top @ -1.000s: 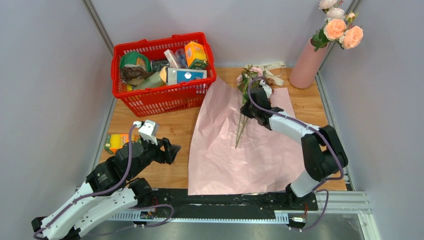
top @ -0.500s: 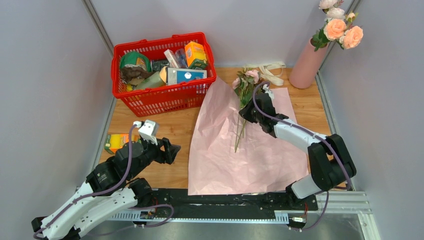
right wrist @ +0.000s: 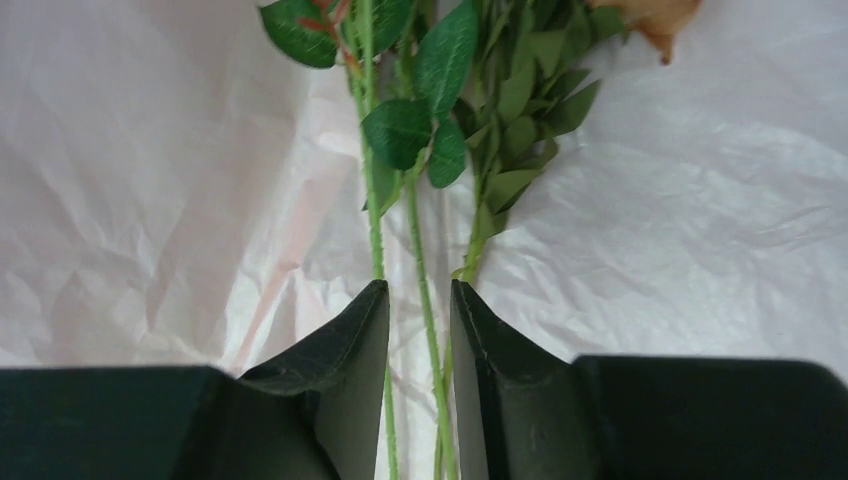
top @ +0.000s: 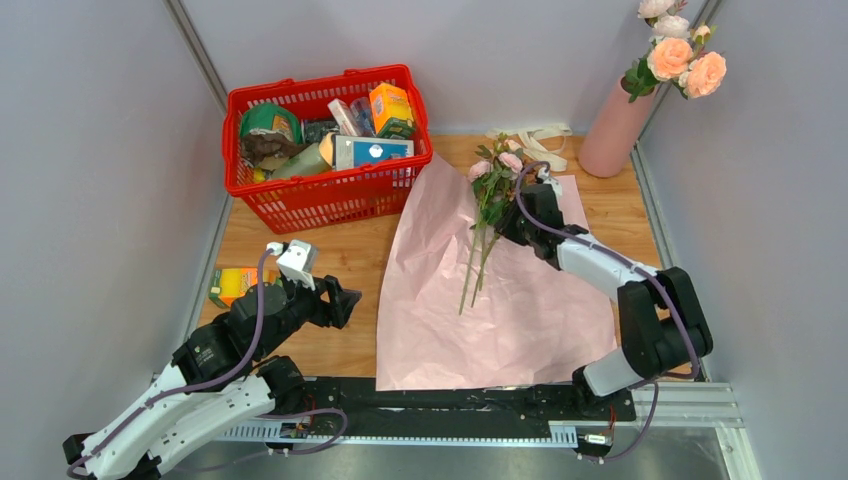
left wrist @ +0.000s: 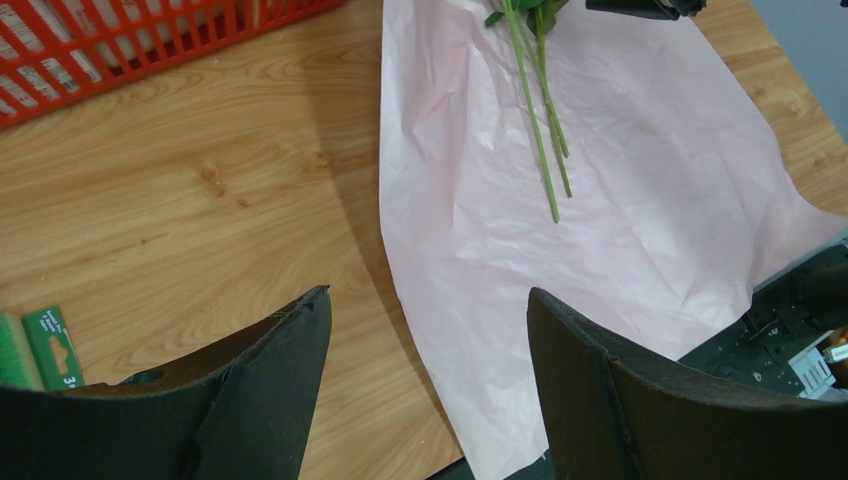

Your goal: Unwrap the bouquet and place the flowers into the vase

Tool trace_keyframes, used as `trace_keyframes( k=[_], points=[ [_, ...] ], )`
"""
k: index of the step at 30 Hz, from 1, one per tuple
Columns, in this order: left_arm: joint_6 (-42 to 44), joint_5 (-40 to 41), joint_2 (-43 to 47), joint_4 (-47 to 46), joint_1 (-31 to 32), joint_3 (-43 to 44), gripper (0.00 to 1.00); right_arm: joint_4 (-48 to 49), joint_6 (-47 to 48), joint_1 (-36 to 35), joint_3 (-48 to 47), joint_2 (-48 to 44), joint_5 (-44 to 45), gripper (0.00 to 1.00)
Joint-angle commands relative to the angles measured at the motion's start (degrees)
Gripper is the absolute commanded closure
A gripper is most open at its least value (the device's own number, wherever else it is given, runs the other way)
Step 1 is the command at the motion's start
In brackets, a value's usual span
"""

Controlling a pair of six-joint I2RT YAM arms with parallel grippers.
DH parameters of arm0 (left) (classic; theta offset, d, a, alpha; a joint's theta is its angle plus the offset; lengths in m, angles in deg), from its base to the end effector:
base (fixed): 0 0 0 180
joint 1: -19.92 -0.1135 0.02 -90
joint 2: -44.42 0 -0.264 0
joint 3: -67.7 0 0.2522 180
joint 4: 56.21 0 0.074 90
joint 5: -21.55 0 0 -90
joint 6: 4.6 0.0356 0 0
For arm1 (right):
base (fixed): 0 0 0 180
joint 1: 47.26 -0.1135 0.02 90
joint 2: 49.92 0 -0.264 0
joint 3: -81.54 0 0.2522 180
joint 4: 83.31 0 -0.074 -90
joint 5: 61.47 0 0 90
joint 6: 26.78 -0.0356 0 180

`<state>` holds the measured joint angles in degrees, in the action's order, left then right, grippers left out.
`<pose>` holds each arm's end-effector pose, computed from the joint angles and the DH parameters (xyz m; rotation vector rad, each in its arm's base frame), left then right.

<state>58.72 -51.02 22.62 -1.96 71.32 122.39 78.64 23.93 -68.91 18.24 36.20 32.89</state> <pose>0.0627 -0.0615 0.3092 0.2197 1.9628 -0.6108 0.2960 0.1146 0.2074 0.3966 2.2919 0.4627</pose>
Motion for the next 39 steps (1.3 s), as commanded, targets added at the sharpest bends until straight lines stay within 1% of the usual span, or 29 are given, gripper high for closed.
trace_keyframes(
  k=[1,13,25,33,36,38,39],
  points=[
    [0.8,-0.4,-0.3,-1.4,0.2,-0.2,0.21,-0.4,1.6,2.9,-2.5,2.5,-1.0,0.68],
    [0.7,-0.2,-0.2,-1.5,0.2,-0.2,0.21,0.0,-1.6,4.0,-8.1,11.4,0.5,0.68],
    [0.8,-0.6,0.0,-1.6,0.2,-0.3,0.21,-0.2,-1.8,3.0,-9.5,17.3,2.7,0.69],
    [0.9,-0.6,0.4,-1.6,0.2,-0.3,0.21,-1.2,-1.9,2.6,-10.0,18.7,5.4,0.83],
    [0.8,-0.6,0.4,-1.6,0.2,-0.3,0.21,-1.2,-1.5,2.6,-10.6,18.6,5.6,0.91],
    [0.9,-0.6,0.3,-1.6,0.2,-0.3,0.21,-1.0,-1.2,2.6,-10.7,17.6,5.8,0.99],
    [0.8,-0.6,0.4,-1.6,0.2,-0.3,0.21,-0.9,-1.2,2.6,-10.6,16.6,6.0,1.00]
  ],
)
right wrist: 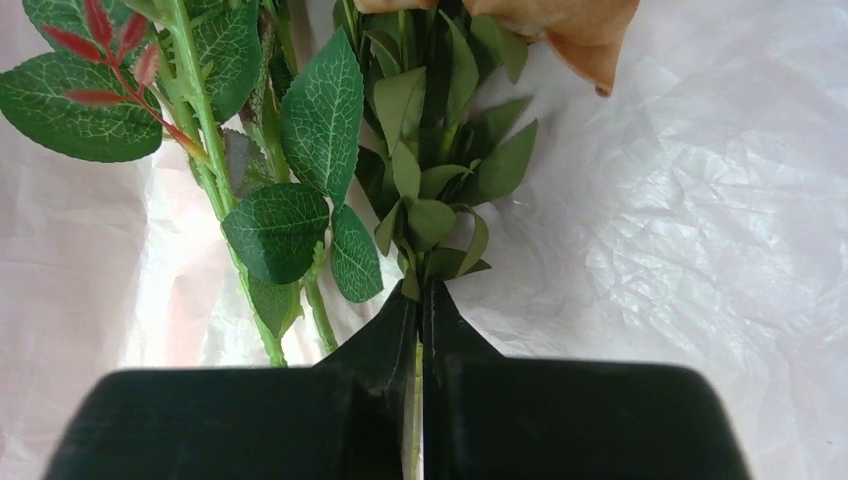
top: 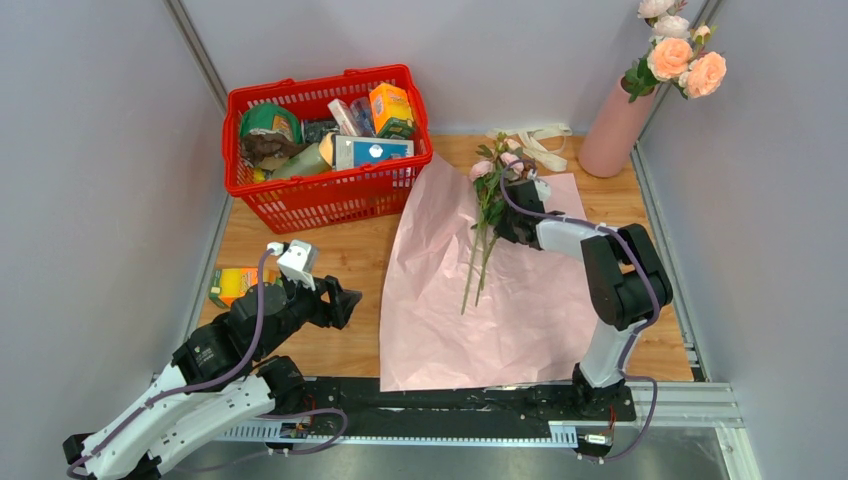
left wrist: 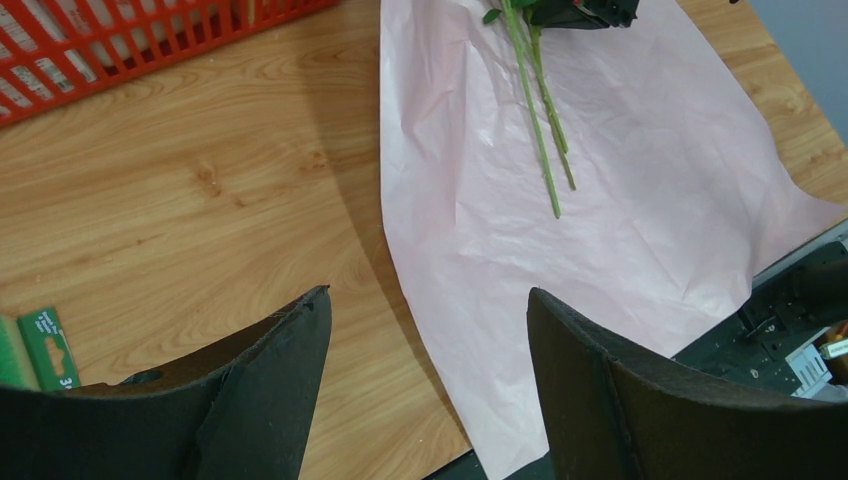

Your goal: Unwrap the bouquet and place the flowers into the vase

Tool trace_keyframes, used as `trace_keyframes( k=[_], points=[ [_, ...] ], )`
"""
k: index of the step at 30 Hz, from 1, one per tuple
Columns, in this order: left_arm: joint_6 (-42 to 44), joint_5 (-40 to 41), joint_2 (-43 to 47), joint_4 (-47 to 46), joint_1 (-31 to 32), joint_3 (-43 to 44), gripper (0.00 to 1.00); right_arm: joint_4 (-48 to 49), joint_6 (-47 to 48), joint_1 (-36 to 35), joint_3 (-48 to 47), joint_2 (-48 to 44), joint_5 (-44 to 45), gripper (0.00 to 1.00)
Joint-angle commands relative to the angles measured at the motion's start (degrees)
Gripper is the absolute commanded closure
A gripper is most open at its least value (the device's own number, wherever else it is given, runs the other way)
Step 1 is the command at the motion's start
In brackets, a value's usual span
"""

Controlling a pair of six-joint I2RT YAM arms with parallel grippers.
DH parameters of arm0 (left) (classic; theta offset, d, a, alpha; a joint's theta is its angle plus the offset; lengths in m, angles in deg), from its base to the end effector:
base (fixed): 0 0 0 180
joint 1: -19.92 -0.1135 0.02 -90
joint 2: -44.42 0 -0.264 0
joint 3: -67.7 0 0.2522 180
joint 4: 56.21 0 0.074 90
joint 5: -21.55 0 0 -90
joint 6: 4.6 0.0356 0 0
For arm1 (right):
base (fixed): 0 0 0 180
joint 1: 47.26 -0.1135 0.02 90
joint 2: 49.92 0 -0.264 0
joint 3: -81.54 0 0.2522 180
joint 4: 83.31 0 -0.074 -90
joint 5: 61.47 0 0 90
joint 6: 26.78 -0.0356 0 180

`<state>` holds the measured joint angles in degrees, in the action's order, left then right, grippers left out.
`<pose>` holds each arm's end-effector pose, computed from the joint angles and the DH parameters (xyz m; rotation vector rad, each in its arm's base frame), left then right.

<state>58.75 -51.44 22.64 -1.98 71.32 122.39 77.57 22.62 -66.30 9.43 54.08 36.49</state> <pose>0.0626 -0.0617 0.3092 0.2252 1.9635 -0.6173 0.3483 0.1150 0.1515 0.5218 2.4150 0.2857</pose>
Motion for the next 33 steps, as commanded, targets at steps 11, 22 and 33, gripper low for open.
trace_keyframes(
  k=[11,22,33],
  points=[
    [0.8,-0.1,0.2,-1.4,0.2,-0.3,0.21,0.6,0.7,-0.5,2.3,-14.5,7.1,1.00],
    [0.5,0.6,0.3,-1.3,0.2,-0.2,0.21,0.9,2.2,-1.9,5.6,-24.5,11.2,1.00],
    [-11.2,-13.7,-7.8,-14.2,0.2,1.9,0.21,2.4,-4.1,-2.0,16.9,-37.8,0.3,1.00]
  ],
)
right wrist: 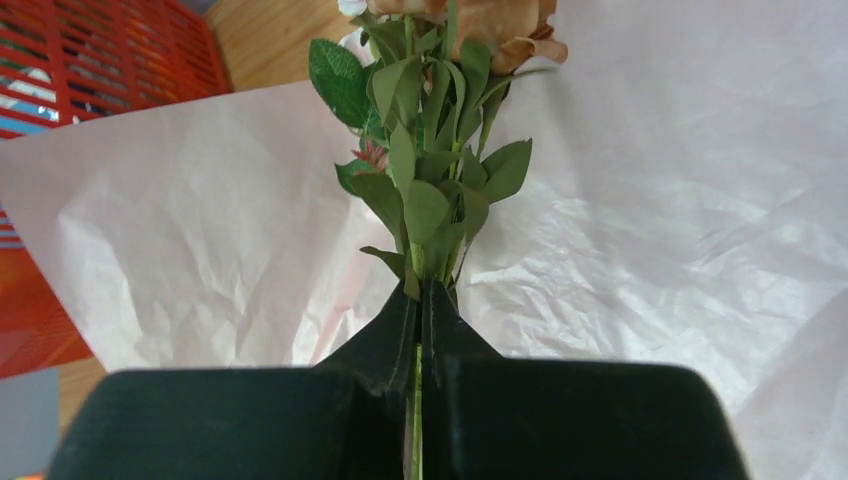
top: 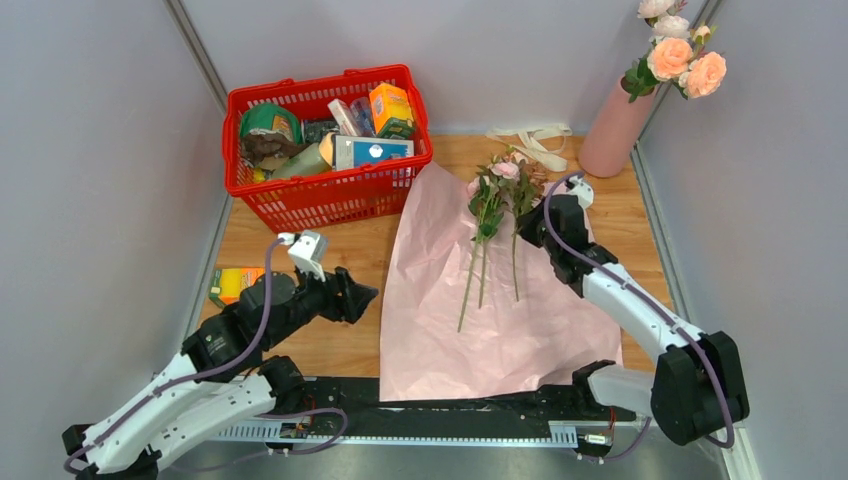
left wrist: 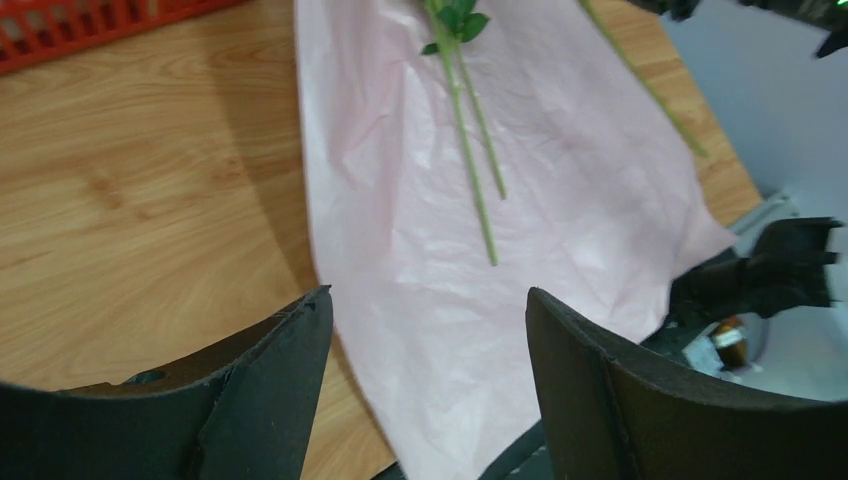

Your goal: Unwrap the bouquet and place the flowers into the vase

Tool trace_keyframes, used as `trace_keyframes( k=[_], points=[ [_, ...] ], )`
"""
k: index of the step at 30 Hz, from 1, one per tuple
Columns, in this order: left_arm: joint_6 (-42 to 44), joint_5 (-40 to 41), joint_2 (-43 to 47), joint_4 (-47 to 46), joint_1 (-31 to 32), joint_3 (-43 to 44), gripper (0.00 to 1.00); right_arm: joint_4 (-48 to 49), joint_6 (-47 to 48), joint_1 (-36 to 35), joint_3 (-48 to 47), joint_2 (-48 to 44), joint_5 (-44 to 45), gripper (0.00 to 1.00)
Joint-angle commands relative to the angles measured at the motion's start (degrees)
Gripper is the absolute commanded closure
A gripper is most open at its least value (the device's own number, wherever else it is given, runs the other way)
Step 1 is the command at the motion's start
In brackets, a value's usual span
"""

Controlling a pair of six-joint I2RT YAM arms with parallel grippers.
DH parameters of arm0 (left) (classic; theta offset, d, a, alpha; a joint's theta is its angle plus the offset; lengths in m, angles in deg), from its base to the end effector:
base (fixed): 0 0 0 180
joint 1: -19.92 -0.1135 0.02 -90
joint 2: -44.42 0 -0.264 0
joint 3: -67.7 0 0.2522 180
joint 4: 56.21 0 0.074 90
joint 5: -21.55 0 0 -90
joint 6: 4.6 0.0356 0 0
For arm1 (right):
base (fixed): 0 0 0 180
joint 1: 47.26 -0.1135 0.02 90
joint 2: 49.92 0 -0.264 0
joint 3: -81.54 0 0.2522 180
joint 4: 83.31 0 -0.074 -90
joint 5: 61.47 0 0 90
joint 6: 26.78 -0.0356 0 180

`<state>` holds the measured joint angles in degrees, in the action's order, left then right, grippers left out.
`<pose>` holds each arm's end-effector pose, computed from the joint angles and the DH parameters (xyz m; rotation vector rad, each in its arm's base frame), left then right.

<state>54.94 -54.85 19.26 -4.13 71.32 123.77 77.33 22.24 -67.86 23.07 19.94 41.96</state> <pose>0.0681 -0.0719 0.3161 0.2019 1.9879 -0.7144 0.2554 0.0871 0.2560 0.5128 2.0537 0.4012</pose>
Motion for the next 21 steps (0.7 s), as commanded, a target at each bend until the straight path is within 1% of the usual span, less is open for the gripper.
trace_keyframes(
  k=[1,2,3,4,5,6,7,8,9,10,11,12,14,18,21],
  points=[
    [-9.9,-12.2,-7.1,-17.4,0.2,-1.1,0.21,3.3,-4.7,-0.6,4.3,-4.4,-5.6,1.00],
    [-12.4,-16.0,-8.7,-20.5,0.2,-1.9,0.21,3.9,-5.4,-0.7,5.5,-4.9,-5.9,1.00],
    [-13.7,-17.0,-12.4,-25.0,0.2,-2.8,0.21,4.7,-5.9,-0.8,6.4,-5.1,-6.0,0.97],
    [-15.1,-18.9,-14.4,-26.8,0.2,-3.0,0.21,5.1,-6.3,-0.7,7.5,-5.1,-6.0,0.93],
    [-15.5,-19.7,-18.7,-29.9,0.2,-3.3,0.21,5.1,-6.5,-0.7,8.1,-4.7,-6.4,0.90],
    [-15.7,-20.5,-20.8,-32.6,0.3,-3.4,0.21,5.1,-6.6,-0.8,8.6,-4.3,-7.2,0.90],
    [-15.9,-20.7,-25.1,-33.7,0.3,-3.5,0.21,6.9,-6.7,-0.8,8.8,-3.4,-7.6,0.91],
    [-16.4,-20.8,-26.8,-36.9,0.2,-3.7,0.21,7.4,-6.6,-0.8,9.2,-2.7,-8.2,0.91],
    [-16.7,-21.1,-30.7,-38.0,0.3,-4.5,0.21,7.8,-6.7,-0.8,9.5,-2.2,-8.8,0.93],
    [-17.9,-21.9,-32.7,-44.2,0.3,-5.1,0.21,8.4,-6.9,-0.8,9.8,-1.8,-9.8,0.95],
    [-18.4,-22.2,-36.0,-46.4,0.3,-5.9,0.21,9.3,-7.1,-0.8,10.3,-1.8,-10.7,0.96],
    [-19.6,-22.5,-37.3,-50.8,0.3,-6.4,0.21,9.9,-7.5,-0.8,10.7,-1.8,-11.2,0.96],
    [-21.3,-22.9,-41.4,-55.8,0.5,-6.5,0.21,10.8,-7.8,-0.8,11.2,-2.1,-11.4,0.96],
    [-22.7,-23.8,-51.0,-62.1,1.7,-3.7,0.20,12.0,-8.2,-0.8,11.7,-1.9,-11.6,0.96],
    [-22.2,-24.2,-55.9,-64.0,3.2,-1.4,0.20,13.3,-8.8,-0.8,12.4,-1.8,-11.7,0.95]
  ],
)
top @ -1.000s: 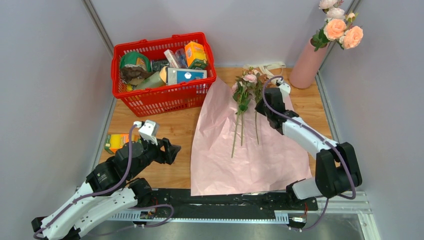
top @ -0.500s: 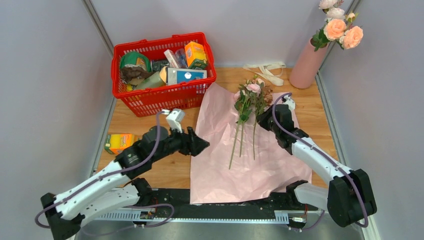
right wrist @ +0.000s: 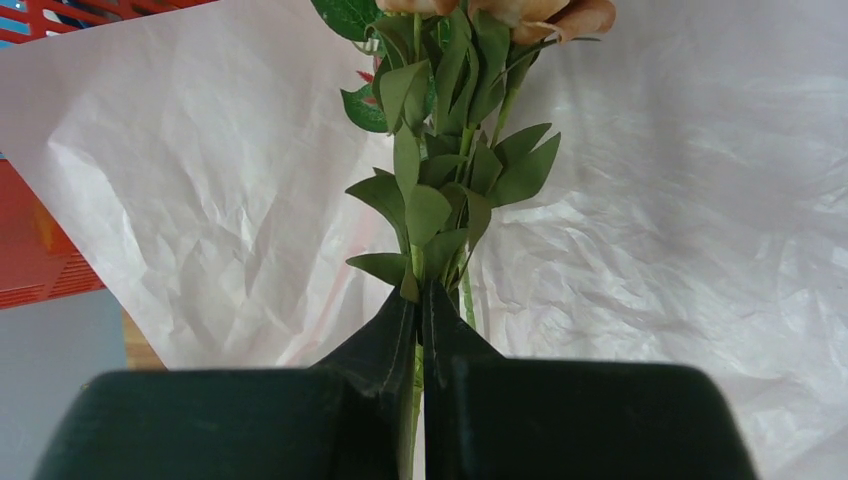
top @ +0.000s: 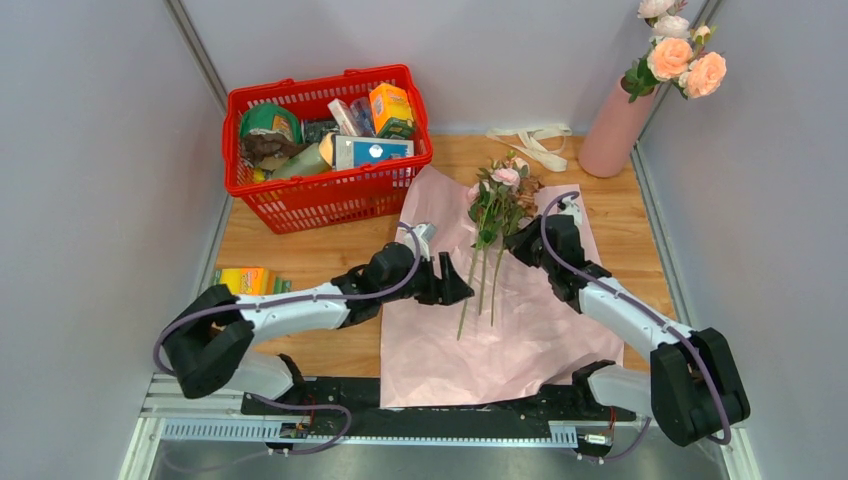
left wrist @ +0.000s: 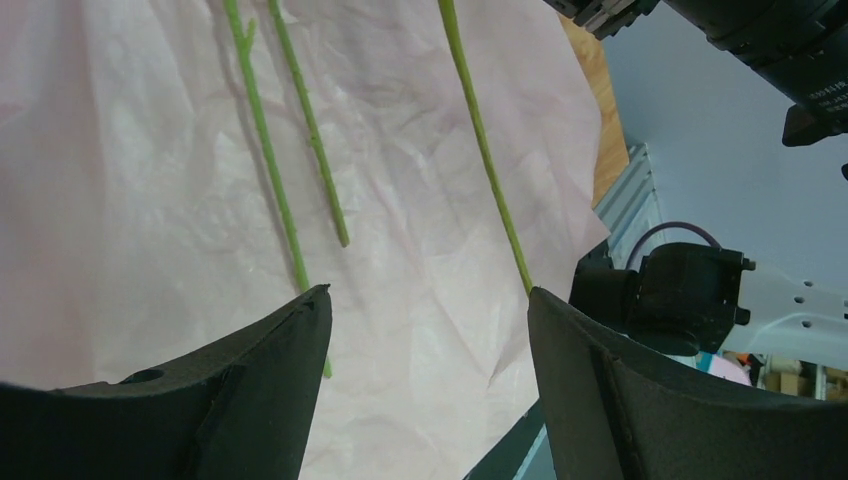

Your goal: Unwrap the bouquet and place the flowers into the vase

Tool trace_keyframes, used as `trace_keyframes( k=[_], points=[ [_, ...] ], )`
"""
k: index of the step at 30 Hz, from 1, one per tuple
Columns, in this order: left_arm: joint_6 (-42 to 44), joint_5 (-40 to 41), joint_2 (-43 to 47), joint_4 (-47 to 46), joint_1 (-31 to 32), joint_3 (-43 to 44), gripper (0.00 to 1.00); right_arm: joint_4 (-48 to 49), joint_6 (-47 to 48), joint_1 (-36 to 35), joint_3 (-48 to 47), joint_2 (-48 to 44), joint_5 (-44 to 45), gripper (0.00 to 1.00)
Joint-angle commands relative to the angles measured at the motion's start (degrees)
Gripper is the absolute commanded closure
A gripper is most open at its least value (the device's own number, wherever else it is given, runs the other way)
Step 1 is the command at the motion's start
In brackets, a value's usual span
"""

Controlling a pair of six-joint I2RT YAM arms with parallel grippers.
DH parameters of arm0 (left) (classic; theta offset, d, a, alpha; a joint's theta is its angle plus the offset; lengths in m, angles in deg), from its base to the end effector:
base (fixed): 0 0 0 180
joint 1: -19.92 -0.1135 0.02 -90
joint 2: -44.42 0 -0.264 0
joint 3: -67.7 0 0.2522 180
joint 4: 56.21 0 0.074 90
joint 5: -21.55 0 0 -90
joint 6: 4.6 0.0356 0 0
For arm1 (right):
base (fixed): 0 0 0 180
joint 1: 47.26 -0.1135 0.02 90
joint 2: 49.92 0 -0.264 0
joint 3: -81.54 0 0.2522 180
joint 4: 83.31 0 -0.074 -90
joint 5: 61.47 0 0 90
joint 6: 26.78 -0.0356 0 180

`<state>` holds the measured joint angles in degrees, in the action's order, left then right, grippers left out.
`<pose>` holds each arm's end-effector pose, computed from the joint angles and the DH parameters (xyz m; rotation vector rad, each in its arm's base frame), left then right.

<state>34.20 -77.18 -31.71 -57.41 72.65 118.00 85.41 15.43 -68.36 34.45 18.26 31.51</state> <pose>0.1671 -0.2285 0.2144 0.1401 2.2470 -1.2421 0.2336 0.0882 0.2092 0.5397 2.1385 0.6389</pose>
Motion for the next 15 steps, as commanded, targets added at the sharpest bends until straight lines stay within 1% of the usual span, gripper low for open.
trace_keyframes(
  k=[1,5,8,11,15],
  points=[
    [-1.3,-1.8,-6.6,-11.1,2.2,5.2,0.20,5.7,-2.0,-0.3,1.2,-0.2,-1.3,0.95],
    [-0.9,-2.7,-11.6,-13.0,2.9,7.0,0.21,7.0,-1.9,-0.3,1.5,1.0,-1.4,0.95],
    [-1.6,-3.7,-13.6,-16.1,2.9,7.1,0.22,8.4,-1.5,-0.3,1.7,1.7,-1.5,0.95],
    [-0.9,-4.2,-16.6,-15.2,2.9,9.2,0.23,9.6,-1.3,-0.2,1.6,2.7,-1.3,0.95],
    [-0.7,-6.2,-20.5,-15.6,2.9,11.4,0.30,10.8,-0.8,-0.2,0.8,4.9,-1.2,0.95]
  ],
)
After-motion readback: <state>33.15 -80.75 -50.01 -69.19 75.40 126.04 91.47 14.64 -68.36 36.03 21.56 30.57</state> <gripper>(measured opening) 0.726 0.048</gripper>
